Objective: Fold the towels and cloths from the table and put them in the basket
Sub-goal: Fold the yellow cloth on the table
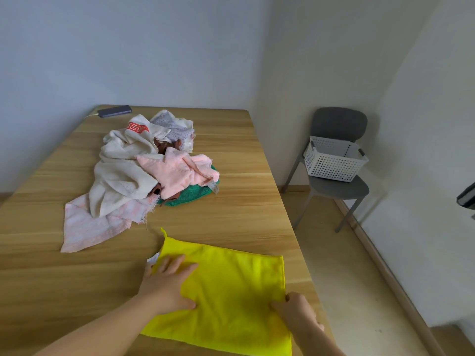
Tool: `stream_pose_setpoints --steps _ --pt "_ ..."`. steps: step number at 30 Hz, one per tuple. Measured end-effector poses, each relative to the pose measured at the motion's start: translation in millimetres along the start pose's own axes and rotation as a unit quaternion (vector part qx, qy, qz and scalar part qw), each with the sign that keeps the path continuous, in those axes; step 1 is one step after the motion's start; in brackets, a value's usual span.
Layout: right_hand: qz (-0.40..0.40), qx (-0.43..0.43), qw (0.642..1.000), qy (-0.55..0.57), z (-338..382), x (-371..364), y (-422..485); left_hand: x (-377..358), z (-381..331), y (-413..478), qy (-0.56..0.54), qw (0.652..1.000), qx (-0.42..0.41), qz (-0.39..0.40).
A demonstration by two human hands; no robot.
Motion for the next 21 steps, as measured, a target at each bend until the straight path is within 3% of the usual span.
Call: stream_pose_setpoints --steps 4,6,9,12,16,21 --pt "-0.052 0.042 0.994 0.089 -3 13 4 1 -14 -13 0.019 0.994 0.048 -0.101" --pt "-0.088 0.064 0.988 0.110 -3 23 6 1 -23 -15 -0.018 0.990 0.033 -0.134" --pt "-0.107 0.074 0.984 0.126 -8 28 7 -4 -27 -15 -0.061 0.995 -0.011 -0.078" --pt "-0.077 0.082 0.989 0.098 -7 25 4 -7 -22 -18 -0.033 0.998 -0.042 -0.024" --pt "-0.030 0.072 0.993 0.091 -7 17 -3 -10 -23 -21 -0.029 0.999 -0.045 -0.002" --pt "-0.048 0.056 0.993 0.098 -10 20 -1 -5 -25 -19 -0.045 0.998 -0.042 0.008"
Point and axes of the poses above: each hand's wrist, its own y-axis towards the middle knuckle, its own x-axis out of the back of the hand, z = x × y, the point moved 3 cm from there along y, towards the middle knuckle, and after that the axes turned 8 degrees about -z, right-handed, at the moved point
